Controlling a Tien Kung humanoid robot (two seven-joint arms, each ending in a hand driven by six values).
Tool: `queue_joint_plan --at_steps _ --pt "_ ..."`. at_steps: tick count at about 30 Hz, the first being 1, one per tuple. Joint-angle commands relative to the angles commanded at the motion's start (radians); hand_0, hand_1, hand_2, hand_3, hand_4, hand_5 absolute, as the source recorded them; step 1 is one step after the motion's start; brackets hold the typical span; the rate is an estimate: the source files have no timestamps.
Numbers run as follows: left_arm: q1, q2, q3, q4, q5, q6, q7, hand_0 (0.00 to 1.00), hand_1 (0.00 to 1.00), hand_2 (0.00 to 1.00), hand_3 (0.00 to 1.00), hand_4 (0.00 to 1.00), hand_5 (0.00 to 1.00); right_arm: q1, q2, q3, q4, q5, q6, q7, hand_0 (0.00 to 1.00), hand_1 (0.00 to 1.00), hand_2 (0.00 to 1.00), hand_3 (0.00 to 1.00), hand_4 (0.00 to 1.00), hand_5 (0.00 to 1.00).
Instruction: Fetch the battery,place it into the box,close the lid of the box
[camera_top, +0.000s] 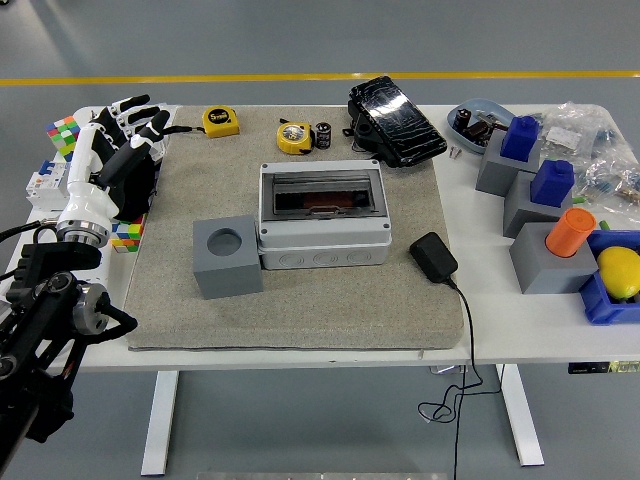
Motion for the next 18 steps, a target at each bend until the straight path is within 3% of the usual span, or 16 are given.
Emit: queue_joint_plan --at_steps 18 --pt "0.01 -0.004 0.012 -0.002 -0.002 -0.012 0.013 0.575 0.63 0.663 0.665 0.979 0.372 -0.01 0.008 0.017 -0.001 -0.01 -0.001 0.001 0.567 0.595 0.572 0.543 0.919 0.484"
